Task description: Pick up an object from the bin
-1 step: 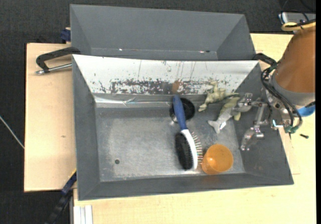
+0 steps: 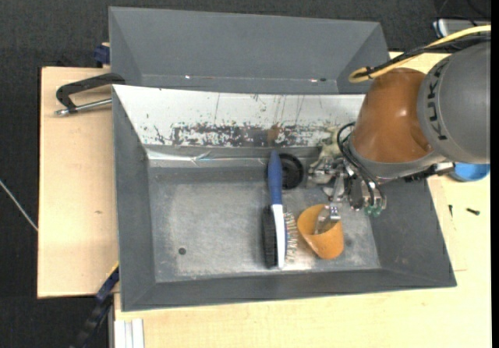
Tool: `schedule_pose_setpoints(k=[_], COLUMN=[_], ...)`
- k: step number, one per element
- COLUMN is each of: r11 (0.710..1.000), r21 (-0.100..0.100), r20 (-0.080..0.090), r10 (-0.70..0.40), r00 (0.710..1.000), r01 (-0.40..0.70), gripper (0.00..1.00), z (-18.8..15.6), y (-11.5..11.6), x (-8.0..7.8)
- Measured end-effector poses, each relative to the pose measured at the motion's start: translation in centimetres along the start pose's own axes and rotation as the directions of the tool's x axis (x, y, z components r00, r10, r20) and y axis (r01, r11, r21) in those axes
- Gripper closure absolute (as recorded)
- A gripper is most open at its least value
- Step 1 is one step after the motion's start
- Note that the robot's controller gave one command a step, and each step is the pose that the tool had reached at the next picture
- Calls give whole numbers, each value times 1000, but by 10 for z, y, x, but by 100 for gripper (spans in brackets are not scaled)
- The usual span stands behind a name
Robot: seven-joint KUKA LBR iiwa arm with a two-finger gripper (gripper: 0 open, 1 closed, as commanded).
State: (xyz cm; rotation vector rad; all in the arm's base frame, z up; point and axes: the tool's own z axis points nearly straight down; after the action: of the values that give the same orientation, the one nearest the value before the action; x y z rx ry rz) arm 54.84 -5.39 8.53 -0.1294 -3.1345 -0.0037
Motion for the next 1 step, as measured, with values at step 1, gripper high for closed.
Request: schedule_pose_setpoints(k=[1], r11=[1000], r21=[2], r20=[2], r10=[2], r00=[1000], r01=[-2], gripper=[100], z=[-6], y=[-3], x=[-1])
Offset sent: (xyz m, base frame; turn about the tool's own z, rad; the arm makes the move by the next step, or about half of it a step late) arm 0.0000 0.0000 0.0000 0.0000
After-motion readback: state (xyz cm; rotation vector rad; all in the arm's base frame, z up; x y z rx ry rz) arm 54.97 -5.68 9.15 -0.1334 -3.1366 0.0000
